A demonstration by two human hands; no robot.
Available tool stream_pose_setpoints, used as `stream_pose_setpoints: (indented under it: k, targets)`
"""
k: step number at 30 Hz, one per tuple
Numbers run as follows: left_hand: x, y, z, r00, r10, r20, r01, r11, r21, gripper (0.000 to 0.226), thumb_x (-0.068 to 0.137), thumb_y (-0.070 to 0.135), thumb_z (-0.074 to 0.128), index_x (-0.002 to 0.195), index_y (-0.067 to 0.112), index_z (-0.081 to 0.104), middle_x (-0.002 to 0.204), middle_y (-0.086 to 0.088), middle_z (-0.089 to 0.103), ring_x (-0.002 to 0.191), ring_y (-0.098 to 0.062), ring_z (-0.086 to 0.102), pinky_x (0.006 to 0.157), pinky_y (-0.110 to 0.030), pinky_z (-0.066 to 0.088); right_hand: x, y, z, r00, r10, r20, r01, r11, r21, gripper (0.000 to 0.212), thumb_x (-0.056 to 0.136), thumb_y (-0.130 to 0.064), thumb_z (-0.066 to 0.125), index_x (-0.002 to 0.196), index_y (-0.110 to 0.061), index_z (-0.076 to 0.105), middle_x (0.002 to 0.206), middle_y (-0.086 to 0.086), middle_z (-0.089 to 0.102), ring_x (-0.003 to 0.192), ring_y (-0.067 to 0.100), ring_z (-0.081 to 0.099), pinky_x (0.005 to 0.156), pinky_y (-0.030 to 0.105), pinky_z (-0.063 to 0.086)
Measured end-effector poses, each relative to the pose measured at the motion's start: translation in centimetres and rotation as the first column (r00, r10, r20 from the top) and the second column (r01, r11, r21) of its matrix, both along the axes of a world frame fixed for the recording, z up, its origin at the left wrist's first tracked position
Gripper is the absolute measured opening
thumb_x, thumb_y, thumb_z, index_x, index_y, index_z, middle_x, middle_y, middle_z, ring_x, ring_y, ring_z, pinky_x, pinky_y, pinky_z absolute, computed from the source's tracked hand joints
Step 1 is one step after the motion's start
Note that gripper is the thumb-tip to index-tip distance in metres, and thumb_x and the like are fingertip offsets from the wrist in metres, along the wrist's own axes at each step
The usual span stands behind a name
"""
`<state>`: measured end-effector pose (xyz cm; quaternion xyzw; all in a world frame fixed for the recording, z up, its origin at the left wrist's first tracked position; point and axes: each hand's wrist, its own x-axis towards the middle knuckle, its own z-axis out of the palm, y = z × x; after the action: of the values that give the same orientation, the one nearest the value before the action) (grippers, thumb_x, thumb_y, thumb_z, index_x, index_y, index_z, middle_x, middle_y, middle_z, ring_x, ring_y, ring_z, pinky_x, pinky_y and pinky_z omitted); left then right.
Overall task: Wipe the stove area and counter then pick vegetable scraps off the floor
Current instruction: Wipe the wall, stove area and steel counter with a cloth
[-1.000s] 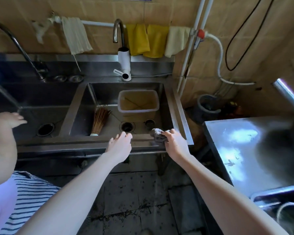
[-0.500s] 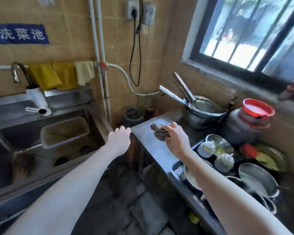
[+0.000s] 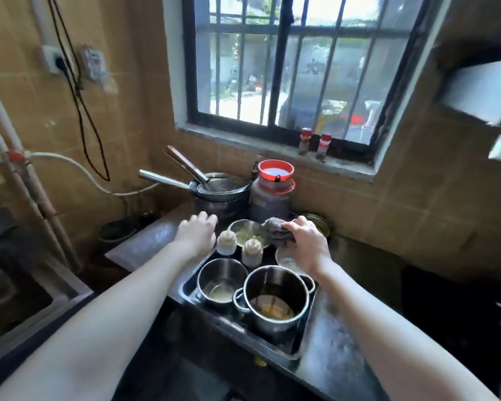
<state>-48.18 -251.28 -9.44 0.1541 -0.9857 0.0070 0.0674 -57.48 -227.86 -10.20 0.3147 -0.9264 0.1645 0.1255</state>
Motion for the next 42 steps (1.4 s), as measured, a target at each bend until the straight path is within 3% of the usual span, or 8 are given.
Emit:
stream_pose_setpoints:
  k: [10,21,27,35,42]
  targets:
    - [-11.7,16.4,0.3,0.944,-0.329,-0.018,0.328,0.943,-0.057,0.028,0.092,0.019,0.044,0.120,0.017,0.046,0.118,-0.007,0.050,0.112,-0.028,0.052,0.088,-0.041,0.042,-3.6,18.4,0.2,0.918,-0.394,-0.035,0.395,0.919,0.011,0.038,0.085,-0.013,0.052,0.121,-0.022,0.058,0.114,0.003,0.053,0.109,0.022,0.050,0.080,0.034,0.050]
    - [-18.5,24.2,-0.4,0.811,-0.584,0.016,0.583,0.808,-0.083,0.028,0.095,0.023,0.040,0.122,0.015,0.045,0.121,-0.008,0.048,0.117,-0.027,0.050,0.092,-0.040,0.041,-3.1,27.8,-0.4,0.762,-0.648,0.019,0.648,0.762,0.004,0.043,0.085,-0.009,0.052,0.124,-0.025,0.057,0.109,0.000,0.050,0.107,0.022,0.047,0.074,0.035,0.048]
    - [-20.2,26.5,-1.8,0.759,-0.651,0.014,0.650,0.756,-0.074,0.030,0.095,0.028,0.042,0.123,0.017,0.043,0.120,-0.007,0.048,0.117,-0.026,0.050,0.091,-0.039,0.042,-2.9,29.7,-0.6,0.736,-0.677,-0.004,0.676,0.736,0.031,0.042,0.085,-0.009,0.053,0.125,-0.022,0.057,0.110,0.001,0.050,0.108,0.023,0.048,0.075,0.038,0.048]
    - [-19.9,28.9,-1.1,0.791,-0.612,-0.019,0.609,0.789,-0.080,0.028,0.095,0.028,0.042,0.119,0.016,0.045,0.120,-0.006,0.048,0.115,-0.025,0.051,0.089,-0.038,0.043,-4.6,33.2,-0.3,0.759,-0.651,-0.011,0.650,0.757,0.071,0.042,0.086,-0.009,0.052,0.126,-0.021,0.057,0.112,0.003,0.050,0.110,0.024,0.047,0.072,0.036,0.044]
    - [-19.9,36.8,1.5,0.851,-0.520,-0.071,0.518,0.854,-0.054,0.035,0.094,0.025,0.048,0.126,0.013,0.044,0.122,-0.007,0.048,0.116,-0.025,0.051,0.089,-0.037,0.042,-7.8,40.4,2.2,0.814,-0.578,-0.058,0.578,0.795,0.183,0.042,0.090,-0.011,0.050,0.130,-0.023,0.054,0.117,0.003,0.050,0.113,0.025,0.046,0.080,0.038,0.047]
